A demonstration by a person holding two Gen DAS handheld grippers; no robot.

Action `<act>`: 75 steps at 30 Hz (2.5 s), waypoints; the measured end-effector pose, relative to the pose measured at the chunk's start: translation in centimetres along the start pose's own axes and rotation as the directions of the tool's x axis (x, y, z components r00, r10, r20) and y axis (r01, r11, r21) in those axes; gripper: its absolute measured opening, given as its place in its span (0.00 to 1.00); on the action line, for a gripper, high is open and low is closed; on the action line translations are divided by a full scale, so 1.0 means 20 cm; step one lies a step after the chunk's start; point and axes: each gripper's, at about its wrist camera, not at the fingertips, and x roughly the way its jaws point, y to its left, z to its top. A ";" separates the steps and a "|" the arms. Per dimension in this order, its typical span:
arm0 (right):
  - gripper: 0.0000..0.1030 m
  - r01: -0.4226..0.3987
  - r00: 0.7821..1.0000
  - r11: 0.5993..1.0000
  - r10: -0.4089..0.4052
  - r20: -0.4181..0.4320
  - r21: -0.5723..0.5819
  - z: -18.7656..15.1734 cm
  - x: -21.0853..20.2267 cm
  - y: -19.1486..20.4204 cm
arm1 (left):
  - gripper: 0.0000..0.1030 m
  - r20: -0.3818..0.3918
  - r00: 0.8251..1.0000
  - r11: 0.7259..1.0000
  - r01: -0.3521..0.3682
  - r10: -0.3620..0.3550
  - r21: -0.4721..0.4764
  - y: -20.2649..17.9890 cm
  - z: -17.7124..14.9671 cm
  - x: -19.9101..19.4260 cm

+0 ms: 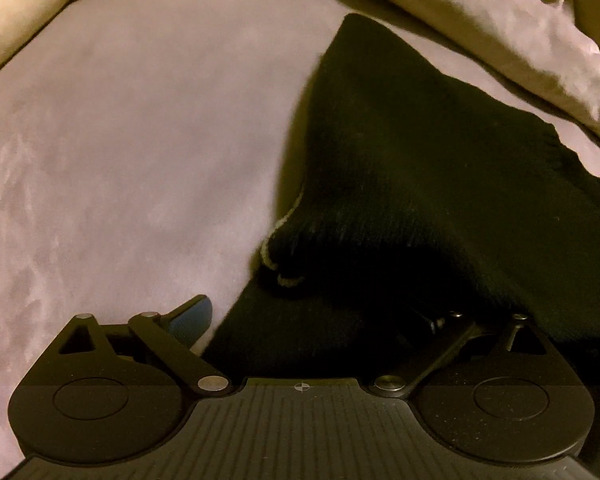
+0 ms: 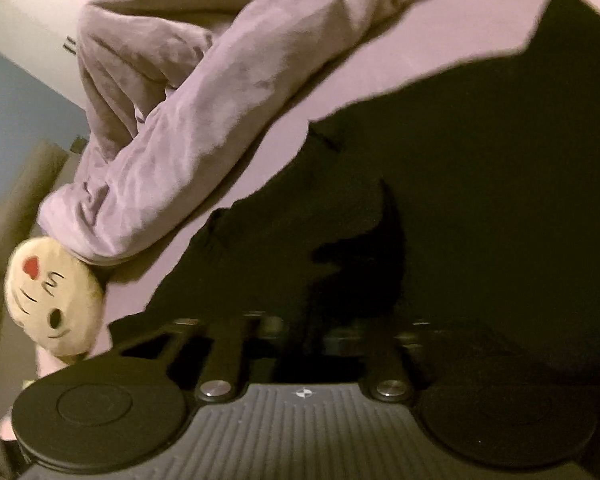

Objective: Fold small clothes

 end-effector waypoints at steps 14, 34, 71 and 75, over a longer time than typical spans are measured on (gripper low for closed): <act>0.10 0.341 0.932 0.871 -0.265 0.247 -0.353 0.04 -0.24 0.06 | 0.97 0.021 1.000 0.999 -0.012 0.011 0.033 -0.03 -0.06 -0.04; 0.23 0.192 0.978 0.976 -0.181 0.103 -0.101 0.06 -0.20 -0.26 | 0.97 0.034 0.999 0.997 -0.016 0.013 0.077 -0.02 -0.14 -0.06; 0.35 0.199 0.929 0.973 -0.225 0.294 0.117 -1.30 -1.68 -1.08 | 1.00 0.249 0.961 0.986 0.144 -0.120 -0.080 0.59 -1.35 -0.54; 0.39 0.108 0.944 0.968 -0.171 0.282 0.226 -1.41 -1.72 -1.17 | 1.00 0.252 0.956 0.973 0.186 -0.148 -0.137 0.58 -1.49 -0.57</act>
